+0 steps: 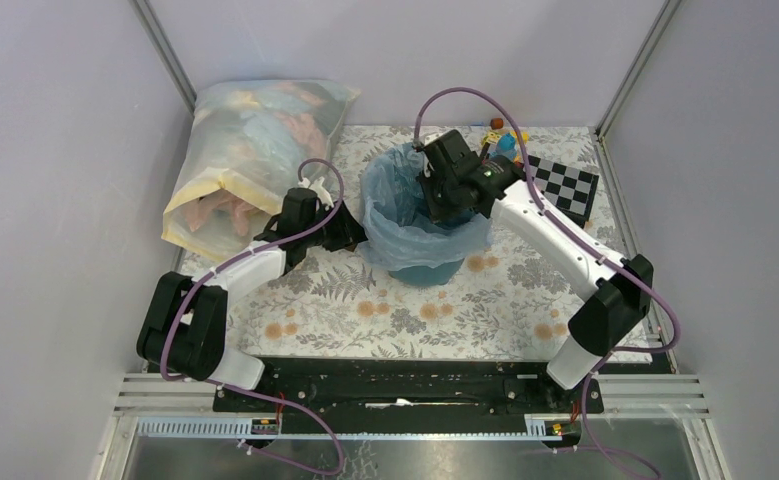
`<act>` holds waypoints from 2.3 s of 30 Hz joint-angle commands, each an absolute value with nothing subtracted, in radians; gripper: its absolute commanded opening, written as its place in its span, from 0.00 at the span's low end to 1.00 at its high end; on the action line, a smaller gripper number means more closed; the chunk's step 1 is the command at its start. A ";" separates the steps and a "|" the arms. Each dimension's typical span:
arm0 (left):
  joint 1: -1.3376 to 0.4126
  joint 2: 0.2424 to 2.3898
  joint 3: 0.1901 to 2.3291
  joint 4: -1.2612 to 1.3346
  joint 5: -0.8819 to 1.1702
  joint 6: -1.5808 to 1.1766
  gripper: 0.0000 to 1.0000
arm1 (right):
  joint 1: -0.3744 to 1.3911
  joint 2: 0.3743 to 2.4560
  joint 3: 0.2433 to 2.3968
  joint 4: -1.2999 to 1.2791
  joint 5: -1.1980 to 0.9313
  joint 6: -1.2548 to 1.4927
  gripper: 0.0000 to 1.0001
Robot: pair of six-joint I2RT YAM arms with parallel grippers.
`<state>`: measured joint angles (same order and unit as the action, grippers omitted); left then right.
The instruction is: Put the trash bags into the trash bin
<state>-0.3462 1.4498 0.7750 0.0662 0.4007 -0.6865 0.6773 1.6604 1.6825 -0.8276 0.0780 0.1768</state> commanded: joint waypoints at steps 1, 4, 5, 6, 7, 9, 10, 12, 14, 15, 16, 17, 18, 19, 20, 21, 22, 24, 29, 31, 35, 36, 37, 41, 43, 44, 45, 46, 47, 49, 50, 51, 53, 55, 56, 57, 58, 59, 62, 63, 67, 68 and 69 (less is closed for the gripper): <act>-0.356 1.442 0.782 0.124 0.419 -0.681 0.39 | 0.687 1.677 1.639 -0.818 0.109 0.154 0.00; -0.359 1.449 0.781 0.128 0.419 -0.682 0.39 | 0.687 1.705 1.618 -0.812 0.102 0.152 0.00; -0.360 1.451 0.779 0.131 0.419 -0.683 0.39 | 0.689 1.714 1.614 -0.808 0.101 0.152 0.00; -0.360 1.451 0.779 0.131 0.419 -0.681 0.39 | 0.687 1.721 1.609 -0.805 0.097 0.153 0.00; -0.360 1.452 0.779 0.130 0.419 -0.681 0.39 | 0.688 1.731 1.606 -0.802 0.093 0.153 0.00; -0.360 1.454 0.779 0.131 0.420 -0.678 0.39 | 0.689 1.745 1.596 -0.796 0.089 0.157 0.00; -0.360 1.454 0.779 0.132 0.422 -0.677 0.39 | 0.689 1.752 1.590 -0.790 0.088 0.160 0.00; -0.361 1.457 0.781 0.131 0.423 -0.676 0.39 | 0.689 1.765 1.577 -0.781 0.086 0.162 0.00; -0.362 1.462 0.783 0.131 0.426 -0.672 0.39 | 0.689 1.779 1.564 -0.771 0.085 0.165 0.00; -0.362 1.465 0.785 0.130 0.428 -0.672 0.39 | 0.689 1.787 1.559 -0.770 0.084 0.164 0.00; -0.362 1.469 0.787 0.130 0.429 -0.672 0.39 | 0.689 1.795 1.556 -0.769 0.085 0.164 0.00; -0.362 1.470 0.787 0.130 0.430 -0.672 0.39 | 0.689 1.805 1.554 -0.767 0.084 0.164 0.00; -0.362 1.473 0.787 0.131 0.429 -0.670 0.39 | 0.689 1.815 1.553 -0.767 0.083 0.164 0.00; -0.363 1.475 0.787 0.130 0.428 -0.669 0.39 | 0.689 1.825 1.554 -0.767 0.081 0.164 0.00; -0.363 1.477 0.787 0.131 0.428 -0.668 0.39 | 0.690 1.834 1.554 -0.767 0.078 0.164 0.00; -0.364 1.480 0.788 0.131 0.428 -0.668 0.39 | 0.690 1.841 1.552 -0.768 0.077 0.165 0.00; -0.364 1.481 0.785 0.133 0.428 -0.669 0.39 | 0.691 1.846 1.549 -0.767 0.076 0.164 0.00; -0.365 1.484 0.781 0.138 0.428 -0.670 0.39 | 0.693 1.855 1.542 -0.766 0.079 0.163 0.00; -0.366 1.488 0.782 0.140 0.430 -0.670 0.39 | 0.701 1.866 1.518 -0.759 0.095 0.168 0.00; -0.367 1.489 0.783 0.140 0.430 -0.670 0.39 | 0.704 1.866 1.503 -0.747 0.094 0.171 0.00; -0.371 1.494 0.785 0.140 0.430 -0.670 0.39 | 0.712 1.886 1.484 -0.735 0.087 0.172 0.00; -0.373 1.495 0.787 0.140 0.430 -0.670 0.39 | 0.713 1.893 1.481 -0.733 0.087 0.172 0.00; -0.374 1.497 0.787 0.140 0.430 -0.670 0.39 | 0.714 1.902 1.479 -0.732 0.087 0.172 0.00; -0.374 1.499 0.790 0.140 0.433 -0.672 0.39 | 0.717 1.926 1.466 -0.726 0.083 0.170 0.00; -0.375 1.496 0.793 0.140 0.435 -0.672 0.39 | 0.716 1.939 1.461 -0.723 0.080 0.167 0.00; -0.375 1.495 0.794 0.140 0.437 -0.672 0.39 | 0.717 1.946 1.460 -0.722 0.079 0.168 0.00; -0.375 1.492 0.795 0.139 0.438 -0.673 0.39 | 0.716 1.955 1.457 -0.722 0.081 0.166 0.00; -0.376 1.488 0.797 0.136 0.439 -0.673 0.39 | 0.717 1.962 1.455 -0.720 0.081 0.166 0.00; -0.375 1.483 0.799 0.132 0.439 -0.673 0.39 | 0.716 1.970 1.453 -0.719 0.081 0.166 0.00; -0.375 1.468 0.804 0.122 0.437 -0.673 0.39 | 0.717 1.987 1.449 -0.718 0.075 0.165 0.00; -0.376 1.459 0.806 0.115 0.434 -0.671 0.40 | 0.716 1.996 1.446 -0.716 0.070 0.163 0.00; -0.376 1.450 0.810 0.108 0.432 -0.669 0.40 | 0.716 2.004 1.444 -0.713 0.065 0.161 0.00; -0.376 1.431 0.818 0.090 0.425 -0.665 0.41 | 0.716 2.020 1.442 -0.708 0.048 0.154 0.00; -0.376 1.410 0.826 0.075 0.420 -0.664 0.42 | 0.717 2.036 1.440 -0.702 0.040 0.150 0.00; -0.375 1.403 0.830 0.070 0.420 -0.663 0.42 | 0.716 2.043 1.440 -0.699 0.036 0.150 0.00; -0.376 1.398 0.834 0.062 0.417 -0.663 0.43 | 0.715 2.053 1.439 -0.696 0.033 0.149 0.00; -0.375 1.394 0.838 0.058 0.417 -0.664 0.43 | 0.715 2.062 1.437 -0.693 0.027 0.146 0.00; -0.374 1.387 0.840 0.054 0.419 -0.665 0.43 | 0.716 2.070 1.437 -0.690 0.024 0.145 0.00; -0.375 1.366 0.849 0.040 0.415 -0.668 0.44 | 0.716 2.096 1.436 -0.685 0.016 0.143 0.00; -0.375 1.357 0.853 0.035 0.412 -0.666 0.44 | 0.715 2.105 1.436 -0.683 0.014 0.143 0.00; -0.374 1.326 0.874 0.002 0.400 -0.661 0.45 | 0.714 2.141 1.440 -0.682 0.009 0.139 0.00; -0.375 1.319 0.879 -0.008 0.396 -0.659 0.45 | 0.712 2.149 1.441 -0.683 0.008 0.138 0.00; -0.375 1.311 0.884 -0.023 0.391 -0.657 0.45 | 0.711 2.153 1.443 -0.683 0.008 0.139 0.00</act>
